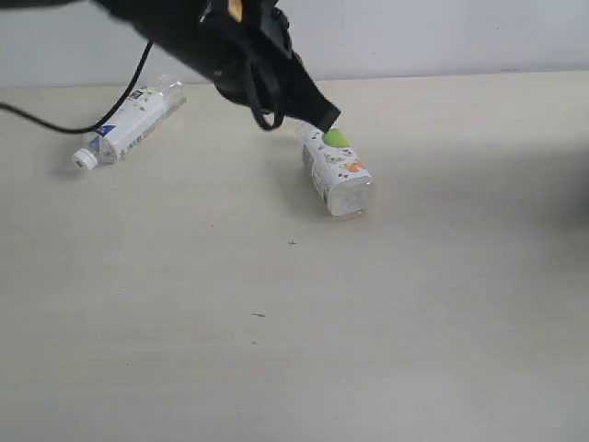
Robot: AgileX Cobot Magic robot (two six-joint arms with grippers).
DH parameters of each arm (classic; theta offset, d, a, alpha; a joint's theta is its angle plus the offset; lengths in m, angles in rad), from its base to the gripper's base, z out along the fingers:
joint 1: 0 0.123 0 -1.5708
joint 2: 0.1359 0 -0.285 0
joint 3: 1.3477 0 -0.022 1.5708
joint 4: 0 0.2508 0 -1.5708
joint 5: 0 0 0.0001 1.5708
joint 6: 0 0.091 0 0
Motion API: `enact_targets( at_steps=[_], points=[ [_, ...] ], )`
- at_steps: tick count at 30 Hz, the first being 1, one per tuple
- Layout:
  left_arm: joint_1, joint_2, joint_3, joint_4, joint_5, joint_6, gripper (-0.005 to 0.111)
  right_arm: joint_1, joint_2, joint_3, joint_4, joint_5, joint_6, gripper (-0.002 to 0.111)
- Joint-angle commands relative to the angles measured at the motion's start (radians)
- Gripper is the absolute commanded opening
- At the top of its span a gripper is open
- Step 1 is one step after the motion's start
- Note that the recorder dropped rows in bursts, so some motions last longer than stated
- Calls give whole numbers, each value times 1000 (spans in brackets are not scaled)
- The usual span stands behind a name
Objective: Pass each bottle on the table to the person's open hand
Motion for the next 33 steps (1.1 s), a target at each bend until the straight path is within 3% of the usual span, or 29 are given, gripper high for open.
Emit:
enact_targets(
  at_steps=[1, 4, 7, 9, 18, 23, 27, 33],
  points=[
    [4, -151, 362, -65, -610, -24, 1, 3, -5, 4, 4, -8, -2, 0],
    [4, -222, 594, -79, -1003, -170, 1, 3, -5, 4, 4, -8, -2, 0],
    [4, -265, 770, -73, -1243, -185, 1, 3, -5, 4, 4, -8, -2, 0],
    [4, -290, 844, -73, -1313, -190, 1, 3, -5, 4, 4, -8, -2, 0],
    [4, -476, 1088, -4, -1444, -183, 1, 3, -5, 4, 4, -8, -2, 0],
    [4, -563, 1153, 8, -1438, -183, 1, 3, -5, 4, 4, -8, -2, 0],
    [4, -622, 1242, 6, -1540, -183, 1, 3, -5, 4, 4, -8, -2, 0],
    [4, -688, 1353, 51, -1572, -183, 1, 3, -5, 4, 4, -8, -2, 0]
  ],
)
